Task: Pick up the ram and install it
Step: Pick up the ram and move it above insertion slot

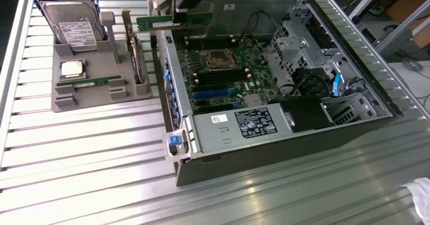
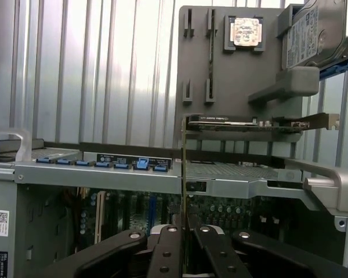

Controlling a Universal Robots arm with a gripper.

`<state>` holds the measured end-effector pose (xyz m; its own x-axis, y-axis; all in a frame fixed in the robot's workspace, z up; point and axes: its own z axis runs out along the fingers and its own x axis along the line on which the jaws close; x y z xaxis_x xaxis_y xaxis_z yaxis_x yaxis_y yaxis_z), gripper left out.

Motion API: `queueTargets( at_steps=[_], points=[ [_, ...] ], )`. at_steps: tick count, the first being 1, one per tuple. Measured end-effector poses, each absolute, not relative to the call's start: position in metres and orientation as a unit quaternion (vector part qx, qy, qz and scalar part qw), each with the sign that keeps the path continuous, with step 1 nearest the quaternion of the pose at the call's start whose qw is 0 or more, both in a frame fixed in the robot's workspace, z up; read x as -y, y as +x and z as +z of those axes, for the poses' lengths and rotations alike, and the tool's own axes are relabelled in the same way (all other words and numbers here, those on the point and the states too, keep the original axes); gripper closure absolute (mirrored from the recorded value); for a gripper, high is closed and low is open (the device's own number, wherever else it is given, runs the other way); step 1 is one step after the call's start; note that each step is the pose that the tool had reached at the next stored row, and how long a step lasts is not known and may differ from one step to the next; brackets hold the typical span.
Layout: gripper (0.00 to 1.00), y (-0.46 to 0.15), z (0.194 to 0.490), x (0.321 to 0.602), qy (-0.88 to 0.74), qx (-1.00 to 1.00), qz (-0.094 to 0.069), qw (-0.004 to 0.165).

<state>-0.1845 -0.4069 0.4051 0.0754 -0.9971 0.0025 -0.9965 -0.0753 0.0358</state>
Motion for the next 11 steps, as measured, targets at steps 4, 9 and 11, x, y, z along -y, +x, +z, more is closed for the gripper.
queueTargets(
  at_steps=[4,9,11],
  points=[
    [0.87,-0.1815,0.4051,0.4070,0.733,0.680,-0.011,0.014],
    [0.87,-0.1780,0.4052,0.4069,0.733,0.680,-0.011,0.014],
    [0.87,-0.1750,0.4051,0.4069,0.733,0.680,-0.011,0.014]
  ],
)
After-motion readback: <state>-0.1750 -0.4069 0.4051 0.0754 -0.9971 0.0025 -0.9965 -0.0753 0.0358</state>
